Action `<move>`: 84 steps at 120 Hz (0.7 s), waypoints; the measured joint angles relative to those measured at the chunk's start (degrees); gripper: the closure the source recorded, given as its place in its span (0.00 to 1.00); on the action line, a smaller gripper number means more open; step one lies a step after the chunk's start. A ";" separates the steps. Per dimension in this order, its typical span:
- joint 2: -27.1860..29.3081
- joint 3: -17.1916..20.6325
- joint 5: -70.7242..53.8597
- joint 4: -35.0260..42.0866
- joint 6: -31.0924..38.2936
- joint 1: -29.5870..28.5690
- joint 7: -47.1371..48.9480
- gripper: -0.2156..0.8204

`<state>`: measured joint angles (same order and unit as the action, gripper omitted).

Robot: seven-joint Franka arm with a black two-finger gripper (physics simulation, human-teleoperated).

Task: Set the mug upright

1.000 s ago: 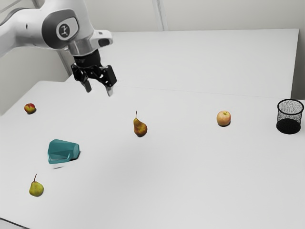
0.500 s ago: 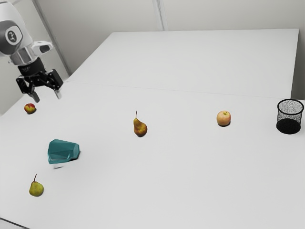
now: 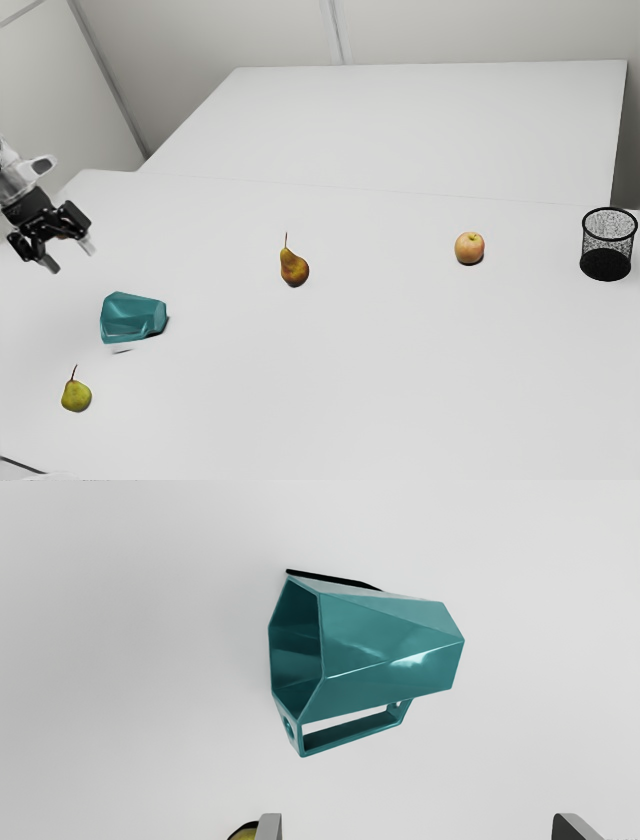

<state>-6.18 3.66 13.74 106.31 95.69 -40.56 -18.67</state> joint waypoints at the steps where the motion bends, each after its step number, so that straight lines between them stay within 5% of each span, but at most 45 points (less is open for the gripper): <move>1: -0.13 -0.01 0.16 0.12 0.14 -0.07 -0.27 0.22; 84: -8.45 -0.06 14.55 4.95 7.96 -3.68 -17.39 0.23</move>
<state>-14.63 3.60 28.29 111.27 103.65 -44.24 -36.06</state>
